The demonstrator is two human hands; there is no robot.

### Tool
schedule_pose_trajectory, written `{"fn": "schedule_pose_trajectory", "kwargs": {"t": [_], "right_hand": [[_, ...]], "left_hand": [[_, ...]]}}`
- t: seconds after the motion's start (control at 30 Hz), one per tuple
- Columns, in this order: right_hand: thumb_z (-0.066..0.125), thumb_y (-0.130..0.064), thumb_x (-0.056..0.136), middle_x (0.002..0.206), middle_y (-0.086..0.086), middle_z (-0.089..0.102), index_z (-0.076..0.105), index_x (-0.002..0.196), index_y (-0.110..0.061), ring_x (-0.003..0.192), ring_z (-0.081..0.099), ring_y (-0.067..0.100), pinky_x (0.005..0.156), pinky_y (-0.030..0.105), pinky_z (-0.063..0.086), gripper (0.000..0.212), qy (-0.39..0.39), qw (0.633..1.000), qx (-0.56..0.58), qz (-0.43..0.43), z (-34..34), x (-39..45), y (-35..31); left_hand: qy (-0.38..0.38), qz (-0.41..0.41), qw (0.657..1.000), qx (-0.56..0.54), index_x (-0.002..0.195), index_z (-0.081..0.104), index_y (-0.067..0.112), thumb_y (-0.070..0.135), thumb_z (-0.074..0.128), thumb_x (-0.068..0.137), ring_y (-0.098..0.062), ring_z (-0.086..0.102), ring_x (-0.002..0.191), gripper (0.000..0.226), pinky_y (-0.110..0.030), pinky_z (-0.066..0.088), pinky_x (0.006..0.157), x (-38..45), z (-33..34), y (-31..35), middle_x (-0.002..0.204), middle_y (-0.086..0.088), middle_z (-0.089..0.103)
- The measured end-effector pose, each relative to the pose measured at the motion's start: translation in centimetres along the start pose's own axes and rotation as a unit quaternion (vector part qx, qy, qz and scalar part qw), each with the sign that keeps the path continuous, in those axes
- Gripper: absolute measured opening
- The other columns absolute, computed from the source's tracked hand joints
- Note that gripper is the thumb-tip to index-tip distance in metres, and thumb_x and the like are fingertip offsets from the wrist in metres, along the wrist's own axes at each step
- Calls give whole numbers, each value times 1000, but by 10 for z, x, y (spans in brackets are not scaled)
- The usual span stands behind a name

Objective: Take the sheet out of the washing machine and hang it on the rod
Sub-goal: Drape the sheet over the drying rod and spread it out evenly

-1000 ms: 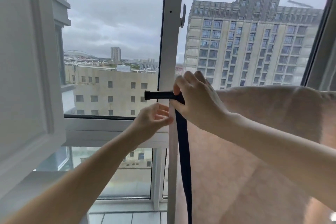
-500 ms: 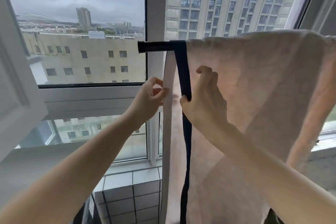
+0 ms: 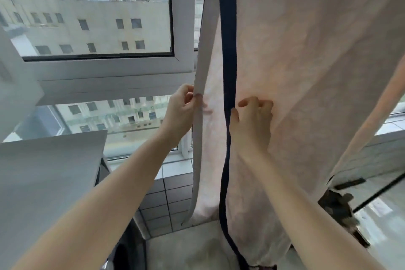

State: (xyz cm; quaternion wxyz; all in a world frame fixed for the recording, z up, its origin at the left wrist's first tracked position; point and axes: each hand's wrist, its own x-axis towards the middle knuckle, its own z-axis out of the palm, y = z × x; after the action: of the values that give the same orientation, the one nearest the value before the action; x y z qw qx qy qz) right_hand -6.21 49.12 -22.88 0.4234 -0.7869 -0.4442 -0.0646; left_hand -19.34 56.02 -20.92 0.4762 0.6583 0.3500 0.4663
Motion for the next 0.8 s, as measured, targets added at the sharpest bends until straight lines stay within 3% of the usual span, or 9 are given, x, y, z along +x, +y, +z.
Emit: {"fn": "schedule_pose_trajectory", "kwargs": {"t": [0.07,0.13,0.2,0.3,0.37,0.5,0.63,0.7,0.8], "right_hand": [[60,-38,90,129,7,36,44,119,-16,109,46,28,73,35,45,40,-22,999,14,38,9,-7,6],[66,-51,81,132,9,32,33,128,-15,113,42,30,81,42,48,68,-42,995,8,88,18,-16,10],[67,-55,79,130,10,31,28,129,-14,110,42,32,82,48,50,76,-59,990,-23,123,27,-24,14],[57,-30,92,121,10,41,42,118,-12,97,51,30,71,42,51,35,-51,992,-28,111,31,-28,27],[46,-16,97,102,5,51,49,112,-10,80,53,21,60,28,45,16,-57,988,76,118,24,-27,35],[43,-20,100,79,-4,47,42,105,-11,65,47,8,53,18,41,11,-80,938,281,185,-3,-36,34],[56,-32,93,80,-7,50,39,113,-11,64,52,1,55,7,44,34,-63,917,348,184,-21,-44,25],[62,-33,89,77,-8,52,50,111,-9,62,52,1,57,11,42,35,-77,930,329,142,-25,-41,22],[59,-22,93,81,-6,53,54,94,-17,67,50,5,62,12,38,6,-113,973,196,51,-21,-46,24]], "left_hand": [[4,-12,1000,-7,99,53,15,15,43,102,-13,64,69,10,-36,57,70,0,3,-5,85,-7,63],[-2,-23,1000,-9,99,53,16,18,42,102,-28,62,79,12,-50,56,78,-2,6,-10,92,-15,62],[-11,-33,999,-4,101,53,14,23,42,99,-39,58,88,14,-62,50,84,-4,9,-15,103,-25,60],[-20,-40,999,-13,106,52,10,26,43,98,-29,56,85,20,-63,46,85,-7,11,-20,107,-29,57],[-35,-29,999,-22,108,53,7,32,52,95,-30,58,86,28,-61,47,86,-10,10,-21,107,-30,58],[-53,-19,997,52,99,62,11,28,75,81,-27,68,86,29,-40,59,76,-14,13,-28,96,-15,69],[-39,-28,992,116,75,71,15,24,65,90,-5,62,59,19,-28,53,59,-14,25,-46,62,13,67],[-35,-59,996,61,74,68,25,23,57,96,-6,63,64,24,-24,52,62,-16,30,-52,65,15,66],[-31,-96,994,-33,89,65,11,21,49,100,-17,66,76,22,-33,55,71,-15,34,-59,76,5,71]]}}
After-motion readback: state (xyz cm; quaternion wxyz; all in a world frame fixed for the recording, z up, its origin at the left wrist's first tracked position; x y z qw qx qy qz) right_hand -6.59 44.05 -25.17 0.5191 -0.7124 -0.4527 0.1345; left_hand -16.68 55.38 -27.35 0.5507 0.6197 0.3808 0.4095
